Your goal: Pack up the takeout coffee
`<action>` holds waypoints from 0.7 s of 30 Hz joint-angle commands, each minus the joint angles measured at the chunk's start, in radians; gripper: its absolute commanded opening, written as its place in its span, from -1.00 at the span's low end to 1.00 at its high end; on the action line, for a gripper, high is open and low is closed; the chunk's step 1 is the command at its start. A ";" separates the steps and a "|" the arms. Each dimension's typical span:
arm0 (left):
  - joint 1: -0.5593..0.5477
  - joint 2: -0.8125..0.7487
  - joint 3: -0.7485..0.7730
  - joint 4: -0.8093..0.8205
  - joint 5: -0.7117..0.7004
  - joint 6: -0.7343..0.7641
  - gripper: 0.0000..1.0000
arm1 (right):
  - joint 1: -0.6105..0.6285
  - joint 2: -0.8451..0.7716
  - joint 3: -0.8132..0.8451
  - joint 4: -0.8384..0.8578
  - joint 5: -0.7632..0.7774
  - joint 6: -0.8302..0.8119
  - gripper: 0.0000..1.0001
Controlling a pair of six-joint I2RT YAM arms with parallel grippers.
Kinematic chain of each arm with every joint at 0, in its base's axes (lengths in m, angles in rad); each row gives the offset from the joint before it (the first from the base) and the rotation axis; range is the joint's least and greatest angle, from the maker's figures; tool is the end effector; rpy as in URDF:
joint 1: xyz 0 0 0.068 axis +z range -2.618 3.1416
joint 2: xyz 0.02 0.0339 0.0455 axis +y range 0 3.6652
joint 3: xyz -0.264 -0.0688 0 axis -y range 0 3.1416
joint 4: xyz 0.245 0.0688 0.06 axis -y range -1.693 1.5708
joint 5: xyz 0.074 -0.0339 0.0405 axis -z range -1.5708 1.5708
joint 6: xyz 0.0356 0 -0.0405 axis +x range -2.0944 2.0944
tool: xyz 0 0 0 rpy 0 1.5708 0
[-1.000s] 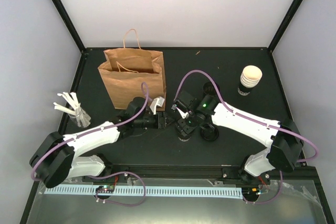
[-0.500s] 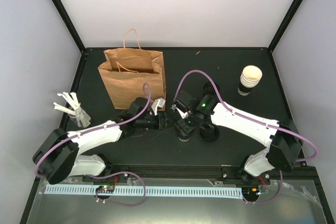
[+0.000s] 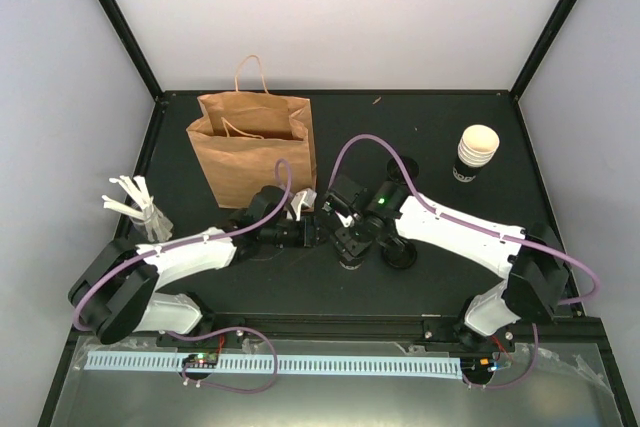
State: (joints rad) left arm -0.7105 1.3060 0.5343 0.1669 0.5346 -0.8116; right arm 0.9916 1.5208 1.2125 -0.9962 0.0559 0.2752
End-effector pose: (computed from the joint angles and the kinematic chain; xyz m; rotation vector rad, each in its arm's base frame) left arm 0.1810 -0.1797 0.1810 0.2263 2.4508 -1.3643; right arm 0.1589 0.2393 0.2543 -1.0029 2.7100 0.1640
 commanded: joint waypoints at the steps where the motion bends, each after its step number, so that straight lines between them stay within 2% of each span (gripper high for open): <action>1: 0.003 0.022 0.007 -0.003 0.012 0.012 -0.31 | 0.033 0.102 -0.066 -0.064 -0.086 0.029 0.29; 8: 0.001 0.029 -0.011 -0.007 0.003 0.010 -0.31 | 0.041 0.113 -0.073 -0.061 -0.075 0.039 0.29; 21: 0.000 0.042 -0.017 -0.037 -0.023 0.023 -0.32 | 0.045 0.099 -0.138 0.009 -0.184 0.076 0.29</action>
State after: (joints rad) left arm -0.7082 1.3243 0.5312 0.1734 0.5396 -0.8116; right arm 1.0103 1.5211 1.1938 -0.9787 0.0860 0.2989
